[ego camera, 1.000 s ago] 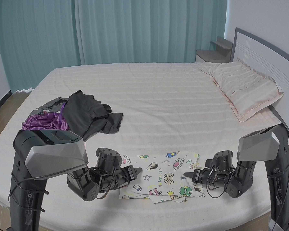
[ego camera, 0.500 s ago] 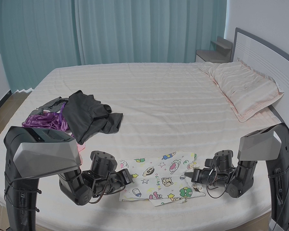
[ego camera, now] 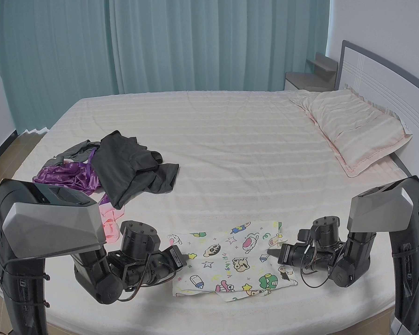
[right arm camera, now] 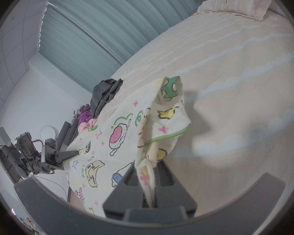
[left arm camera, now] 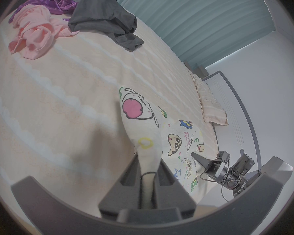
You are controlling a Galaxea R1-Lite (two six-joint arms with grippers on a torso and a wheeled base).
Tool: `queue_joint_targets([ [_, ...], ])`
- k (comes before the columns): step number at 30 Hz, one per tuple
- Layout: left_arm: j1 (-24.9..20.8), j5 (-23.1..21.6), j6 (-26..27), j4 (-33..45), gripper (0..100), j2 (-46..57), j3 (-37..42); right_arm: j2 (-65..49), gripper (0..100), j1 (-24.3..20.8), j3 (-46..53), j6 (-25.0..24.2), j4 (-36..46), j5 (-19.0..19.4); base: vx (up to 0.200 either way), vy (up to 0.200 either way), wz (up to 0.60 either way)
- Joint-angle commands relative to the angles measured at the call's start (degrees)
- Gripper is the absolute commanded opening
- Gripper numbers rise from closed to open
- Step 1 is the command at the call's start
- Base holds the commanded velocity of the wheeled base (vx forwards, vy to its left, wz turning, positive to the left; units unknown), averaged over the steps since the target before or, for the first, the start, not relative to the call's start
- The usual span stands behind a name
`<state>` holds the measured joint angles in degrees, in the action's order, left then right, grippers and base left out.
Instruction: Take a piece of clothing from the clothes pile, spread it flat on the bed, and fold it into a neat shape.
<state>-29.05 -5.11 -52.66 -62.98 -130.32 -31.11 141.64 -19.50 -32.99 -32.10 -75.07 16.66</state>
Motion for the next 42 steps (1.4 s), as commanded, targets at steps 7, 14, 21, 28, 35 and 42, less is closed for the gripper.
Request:
queue_joint_targets([
  [7,0.05,0.45,-1.57,-4.70,0,0.59,5.71,-0.23,0,-0.01,0.56,0.02,-0.25,-0.05,0.000,0.200,0.00],
  [14,0.40,0.54,-3.59,-4.87,0,1.21,7.03,-0.93,0,-0.80,1.52,0.02,-1.13,-0.05,0.000,0.200,0.00],
  [21,0.75,0.71,-4.20,-4.87,0,1.21,7.91,-1.54,0,-0.97,3.10,0.02,-2.10,-0.05,0.000,0.200,0.00],
  [28,0.93,0.80,-4.73,-4.87,0,1.91,9.40,-2.25,0,-2.12,5.13,0.02,-2.98,-0.05,0.000,0.200,0.00],
  [35,1.80,1.59,-4.64,-4.87,0,1.91,9.93,-2.34,0,-2.73,6.97,0.02,-3.86,-0.05,0.000,0.200,0.00],
  [42,1.89,1.59,-4.64,-4.87,0,1.91,10.28,-2.25,0,-3.08,8.20,-0.07,-5.35,-0.14,0.000,0.200,0.00],
])
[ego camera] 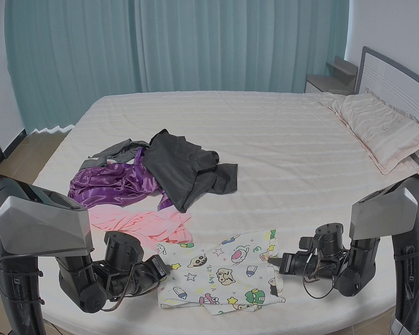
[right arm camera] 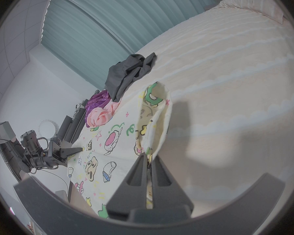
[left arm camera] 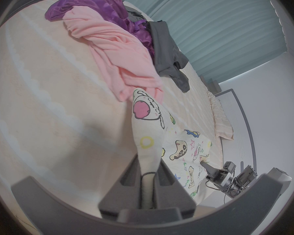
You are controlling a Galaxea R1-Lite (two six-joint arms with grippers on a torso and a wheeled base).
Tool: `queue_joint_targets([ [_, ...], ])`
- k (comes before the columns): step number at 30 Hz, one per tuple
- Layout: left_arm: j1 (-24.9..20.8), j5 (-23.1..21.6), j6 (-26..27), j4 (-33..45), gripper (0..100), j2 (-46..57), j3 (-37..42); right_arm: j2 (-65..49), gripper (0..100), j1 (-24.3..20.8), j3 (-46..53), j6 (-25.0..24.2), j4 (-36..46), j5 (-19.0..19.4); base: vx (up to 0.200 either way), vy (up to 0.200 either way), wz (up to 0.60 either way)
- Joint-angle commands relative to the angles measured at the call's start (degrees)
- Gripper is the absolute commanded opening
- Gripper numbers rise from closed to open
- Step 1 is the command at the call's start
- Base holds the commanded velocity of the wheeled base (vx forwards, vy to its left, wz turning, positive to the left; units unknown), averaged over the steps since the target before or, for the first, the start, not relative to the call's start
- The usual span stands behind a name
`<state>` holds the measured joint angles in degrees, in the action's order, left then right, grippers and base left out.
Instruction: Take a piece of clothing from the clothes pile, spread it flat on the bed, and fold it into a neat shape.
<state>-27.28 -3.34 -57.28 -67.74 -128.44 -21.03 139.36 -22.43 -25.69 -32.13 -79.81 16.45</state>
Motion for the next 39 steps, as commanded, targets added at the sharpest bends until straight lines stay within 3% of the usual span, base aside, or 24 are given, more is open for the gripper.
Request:
queue_joint_targets([
  [1,0.12,-0.18,-0.02,-0.11,0,0.03,0.29,0.03,0,-0.33,1.25,-0.03,-1.05,0.08,0.000,0.200,0.00],
  [8,-0.14,-0.09,0.15,-0.11,0,0.03,0.64,0.65,0,-0.33,2.39,-0.03,-1.93,0.17,0.000,0.057,0.00],
  [9,-0.32,-0.09,0.15,-0.11,0,0.03,0.90,0.73,100,-0.33,2.48,-0.03,-1.93,0.17,0.000,0.000,0.00],
  [13,-0.58,0.09,0.24,-0.20,0,0.30,1.69,1.17,100,-0.42,2.57,-0.12,-1.93,0.17,0.000,0.000,0.00],
  [14,-0.58,0.09,0.24,-0.20,100,0.30,1.69,1.17,100,-0.42,2.57,-0.12,-1.93,0.17,0.000,0.000,0.00],
  [20,-0.67,0.18,-0.11,-0.28,100,0.91,3.36,-0.58,100,0.28,5.82,-0.47,-3.51,0.08,0.000,0.000,0.00],
  [22,0.30,0.26,-0.55,-1.34,100,1.61,4.86,-1.46,100,1.25,10.22,-0.39,-7.38,0.08,0.000,0.000,0.00],
  [27,2.59,-1.58,-6.17,-4.24,100,4.95,9.08,-4.19,100,1.69,17.34,0.14,-10.01,0.61,0.000,0.000,0.00],
  [30,2.59,-4.22,-6.79,-7.75,100,6.36,13.73,-4.71,100,0.19,19.80,0.76,-10.10,0.61,0.000,0.000,0.00],
  [39,2.06,-3.78,-8.55,-10.04,100,6.27,15.23,-5.07,100,-4.99,20.41,0.32,-10.10,-0.89,-0.067,0.000,0.00],
])
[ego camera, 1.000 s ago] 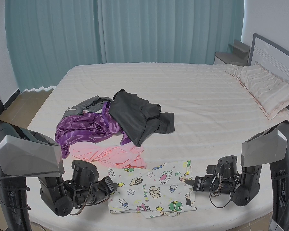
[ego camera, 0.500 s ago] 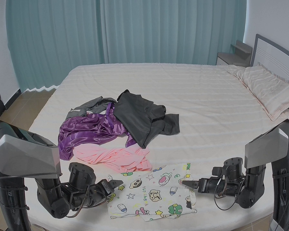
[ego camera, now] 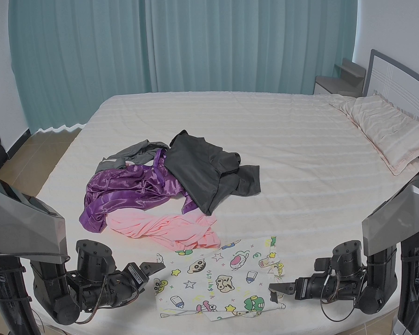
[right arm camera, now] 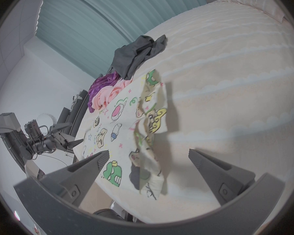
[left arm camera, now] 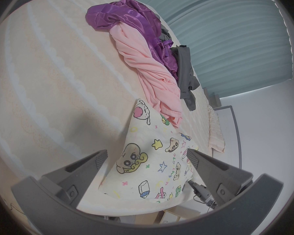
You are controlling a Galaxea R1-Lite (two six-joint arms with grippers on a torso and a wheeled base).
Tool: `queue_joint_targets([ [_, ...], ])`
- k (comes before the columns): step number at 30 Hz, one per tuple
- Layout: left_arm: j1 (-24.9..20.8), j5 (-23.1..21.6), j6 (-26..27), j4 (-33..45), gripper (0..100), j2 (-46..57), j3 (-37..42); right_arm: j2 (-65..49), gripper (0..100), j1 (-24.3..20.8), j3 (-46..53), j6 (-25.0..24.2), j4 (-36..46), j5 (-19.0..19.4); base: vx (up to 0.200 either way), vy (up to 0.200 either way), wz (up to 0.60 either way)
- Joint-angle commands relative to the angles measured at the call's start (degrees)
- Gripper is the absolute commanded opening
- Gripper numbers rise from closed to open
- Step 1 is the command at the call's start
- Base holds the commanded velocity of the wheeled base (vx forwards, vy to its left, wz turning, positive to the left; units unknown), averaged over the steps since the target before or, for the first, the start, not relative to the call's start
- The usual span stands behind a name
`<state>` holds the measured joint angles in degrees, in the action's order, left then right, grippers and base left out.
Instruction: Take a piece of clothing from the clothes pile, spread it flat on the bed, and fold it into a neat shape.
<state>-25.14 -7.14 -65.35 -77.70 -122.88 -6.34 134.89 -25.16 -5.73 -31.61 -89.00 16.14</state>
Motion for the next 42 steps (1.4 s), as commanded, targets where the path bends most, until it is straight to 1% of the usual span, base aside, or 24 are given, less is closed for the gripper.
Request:
queue_joint_targets([
  [1,-0.18,0.20,-0.48,-0.08,100,0.71,0.45,-0.59,100,-2.96,0.02,-0.29,-0.91,-1.20,-0.200,0.000,0.00],
  [6,-0.18,0.29,-0.48,-0.08,100,0.71,0.54,-0.15,100,-4.63,-1.30,-0.47,-0.82,-2.17,-0.200,0.000,0.00],
  [14,-0.26,0.29,-0.30,-0.08,100,0.45,0.45,0.90,100,-5.07,-2.97,-0.38,-0.82,-2.87,0.000,0.000,0.00],
  [24,-0.26,0.38,-0.12,-0.08,100,0.36,0.27,3.45,100,-5.60,-6.31,-0.38,-0.73,-2.78,0.000,0.000,0.00],
  [25,-0.26,0.38,-0.12,-0.08,100,0.36,0.27,3.45,0,-5.60,-6.31,-0.38,-0.73,-2.61,0.000,0.000,0.00],
  [34,-0.18,0.38,-0.12,-0.08,100,0.36,0.19,3.28,0,-5.42,-6.05,0.23,-0.64,-2.87,0.000,0.000,0.00],
  [42,-0.26,0.38,-0.04,-0.08,100,0.27,0.10,2.13,0,-2.79,-0.16,0.67,-0.73,-2.78,0.000,0.000,0.00],
])
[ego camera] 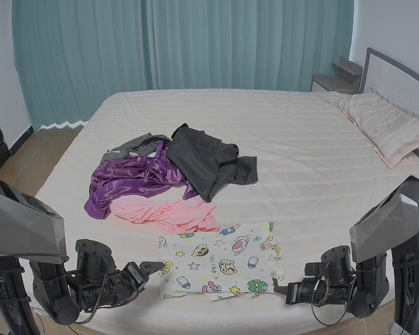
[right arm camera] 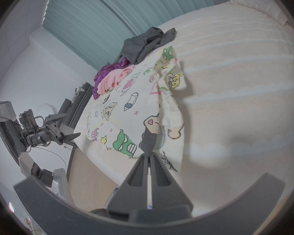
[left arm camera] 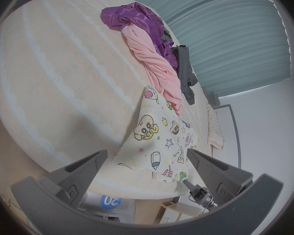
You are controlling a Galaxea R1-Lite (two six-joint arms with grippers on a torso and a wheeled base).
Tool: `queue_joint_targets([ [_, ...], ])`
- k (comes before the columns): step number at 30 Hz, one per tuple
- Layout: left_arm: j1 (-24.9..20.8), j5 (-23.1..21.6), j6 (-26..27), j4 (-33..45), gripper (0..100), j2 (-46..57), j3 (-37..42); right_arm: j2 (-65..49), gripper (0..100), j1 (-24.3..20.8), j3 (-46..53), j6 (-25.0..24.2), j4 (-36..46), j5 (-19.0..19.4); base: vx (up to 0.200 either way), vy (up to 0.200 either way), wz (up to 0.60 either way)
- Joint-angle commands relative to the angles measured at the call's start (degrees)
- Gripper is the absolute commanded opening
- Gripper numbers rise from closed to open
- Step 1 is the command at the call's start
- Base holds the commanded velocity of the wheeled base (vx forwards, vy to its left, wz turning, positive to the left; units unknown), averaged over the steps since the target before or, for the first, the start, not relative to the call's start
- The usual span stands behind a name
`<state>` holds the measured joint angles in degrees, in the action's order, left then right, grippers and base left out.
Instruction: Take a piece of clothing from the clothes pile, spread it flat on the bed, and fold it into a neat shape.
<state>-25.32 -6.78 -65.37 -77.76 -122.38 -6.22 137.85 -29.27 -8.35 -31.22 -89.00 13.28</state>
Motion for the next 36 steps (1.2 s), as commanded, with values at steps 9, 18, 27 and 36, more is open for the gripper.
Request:
queue_joint_targets([
  [9,0.01,0.27,0.06,-0.02,100,-0.23,-0.11,-1.71,0,2.73,4.66,2.66,-0.82,1.14,0.000,0.000,0.00],
  [18,-0.08,0.27,0.06,-0.02,100,-0.23,-0.11,-4.61,100,4.75,2.99,3.89,-0.91,0.96,0.000,0.000,0.00],
  [27,0.01,0.27,0.06,-0.02,100,-0.40,-0.37,-8.21,100,7.21,-15.47,2.92,10.34,0.61,0.000,0.000,0.00],
  [36,0.01,0.80,0.06,-0.02,100,-0.49,-0.46,-0.74,100,7.03,-35.86,2.22,27.66,0.61,0.000,0.000,0.00],
])
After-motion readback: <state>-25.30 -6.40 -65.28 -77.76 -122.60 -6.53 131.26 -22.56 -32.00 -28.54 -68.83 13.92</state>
